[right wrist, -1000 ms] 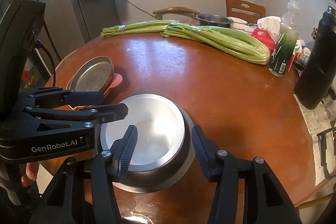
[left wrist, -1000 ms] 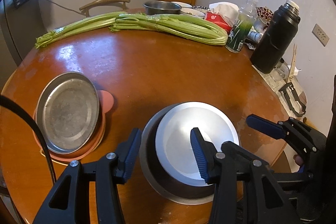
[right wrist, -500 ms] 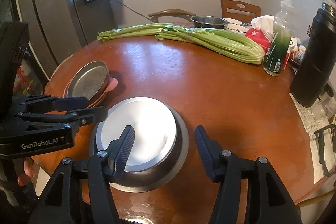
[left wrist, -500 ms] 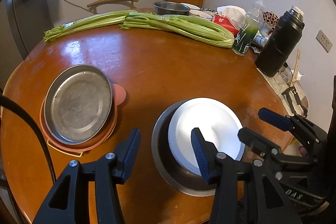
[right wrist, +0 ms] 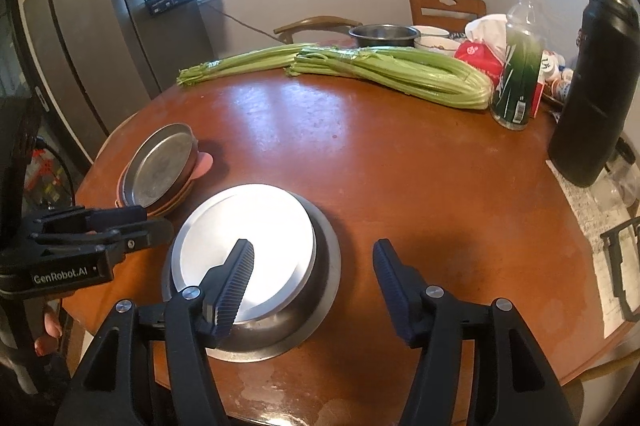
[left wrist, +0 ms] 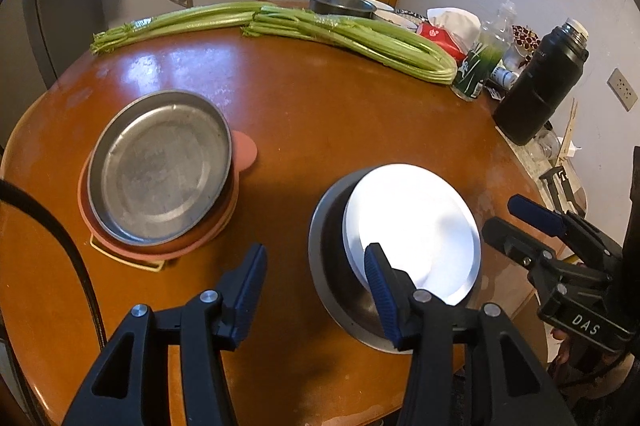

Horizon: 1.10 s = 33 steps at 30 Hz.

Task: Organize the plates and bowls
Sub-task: 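Grasp the rim of the steel bowl with the left gripper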

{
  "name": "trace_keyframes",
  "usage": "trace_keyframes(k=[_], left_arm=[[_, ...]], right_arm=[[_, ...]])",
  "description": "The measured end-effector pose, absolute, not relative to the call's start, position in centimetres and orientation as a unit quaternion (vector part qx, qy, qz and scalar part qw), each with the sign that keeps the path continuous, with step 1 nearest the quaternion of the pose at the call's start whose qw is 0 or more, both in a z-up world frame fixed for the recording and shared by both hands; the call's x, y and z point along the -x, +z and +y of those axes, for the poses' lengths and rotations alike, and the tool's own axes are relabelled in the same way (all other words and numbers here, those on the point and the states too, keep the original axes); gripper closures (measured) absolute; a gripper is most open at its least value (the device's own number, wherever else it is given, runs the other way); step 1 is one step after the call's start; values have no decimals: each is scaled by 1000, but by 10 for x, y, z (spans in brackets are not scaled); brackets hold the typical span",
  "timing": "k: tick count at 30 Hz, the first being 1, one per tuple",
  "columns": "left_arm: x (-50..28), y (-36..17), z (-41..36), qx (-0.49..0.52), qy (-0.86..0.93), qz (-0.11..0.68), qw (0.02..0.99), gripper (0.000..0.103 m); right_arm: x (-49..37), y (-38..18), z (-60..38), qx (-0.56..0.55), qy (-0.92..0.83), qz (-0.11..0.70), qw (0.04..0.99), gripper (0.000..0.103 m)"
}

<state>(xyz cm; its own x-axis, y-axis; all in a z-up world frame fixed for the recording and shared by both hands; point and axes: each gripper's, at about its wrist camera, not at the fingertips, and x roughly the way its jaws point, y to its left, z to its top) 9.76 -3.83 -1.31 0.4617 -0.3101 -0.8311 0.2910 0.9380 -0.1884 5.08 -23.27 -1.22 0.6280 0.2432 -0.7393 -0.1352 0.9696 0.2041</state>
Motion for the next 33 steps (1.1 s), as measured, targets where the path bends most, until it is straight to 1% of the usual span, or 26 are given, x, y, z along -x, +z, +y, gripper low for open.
trace_keyframes(k=[18,33], left_arm=[[-107,-29,-61,14,-194,515,835,52],[-115,-38,-55,29,-191,528,827,50]], right_arm=[[-61,-32,-231,-89,122,447,882,39],[-69,-45,-230,-106,127,462,871,38]])
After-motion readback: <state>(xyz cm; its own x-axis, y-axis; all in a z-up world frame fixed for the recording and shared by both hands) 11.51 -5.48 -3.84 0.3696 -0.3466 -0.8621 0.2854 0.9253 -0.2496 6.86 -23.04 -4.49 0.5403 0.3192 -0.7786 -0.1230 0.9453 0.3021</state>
